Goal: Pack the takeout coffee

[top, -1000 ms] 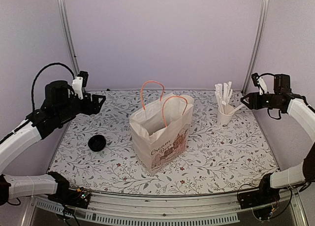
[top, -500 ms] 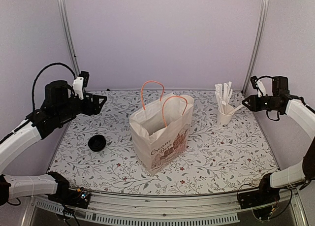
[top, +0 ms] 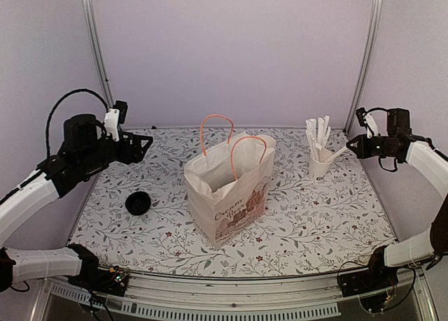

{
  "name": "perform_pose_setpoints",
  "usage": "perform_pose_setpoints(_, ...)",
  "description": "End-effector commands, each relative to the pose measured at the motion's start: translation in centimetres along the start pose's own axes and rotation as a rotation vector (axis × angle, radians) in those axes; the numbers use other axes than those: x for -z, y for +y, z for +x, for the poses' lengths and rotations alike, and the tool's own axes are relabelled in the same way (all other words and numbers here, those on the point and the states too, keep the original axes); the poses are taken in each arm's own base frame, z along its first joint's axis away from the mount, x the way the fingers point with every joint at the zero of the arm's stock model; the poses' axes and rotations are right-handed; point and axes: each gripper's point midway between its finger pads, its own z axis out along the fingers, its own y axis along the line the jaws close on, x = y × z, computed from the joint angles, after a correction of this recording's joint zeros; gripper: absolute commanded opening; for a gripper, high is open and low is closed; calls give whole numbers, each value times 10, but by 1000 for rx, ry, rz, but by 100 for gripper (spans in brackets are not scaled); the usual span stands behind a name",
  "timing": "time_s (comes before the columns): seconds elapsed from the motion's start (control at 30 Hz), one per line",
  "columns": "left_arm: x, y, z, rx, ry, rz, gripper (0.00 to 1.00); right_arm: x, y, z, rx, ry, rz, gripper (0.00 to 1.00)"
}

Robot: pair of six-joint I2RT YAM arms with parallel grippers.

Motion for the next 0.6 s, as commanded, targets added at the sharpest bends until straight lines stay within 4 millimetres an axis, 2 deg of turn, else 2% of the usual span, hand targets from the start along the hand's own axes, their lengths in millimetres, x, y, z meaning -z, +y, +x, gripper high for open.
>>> perform_pose_setpoints(0.0, -1, 0, -6, -8, -18, 9, 81, 2, -1, -11, 9, -31, -3, 0)
perform_pose_setpoints(0.13, -1, 0, -5, -9, -15, 11, 81, 10, 8, -19, 26, -56, -31, 0)
perform_pose_setpoints(0.27, -1, 0, -5, -8, -16, 13, 81, 26, 15, -35, 53, -84, -32, 0)
perform_pose_setpoints(0.57, -2, -1, -5, -14, -12, 15, 81, 73, 31, -73, 93, -133, -4, 0)
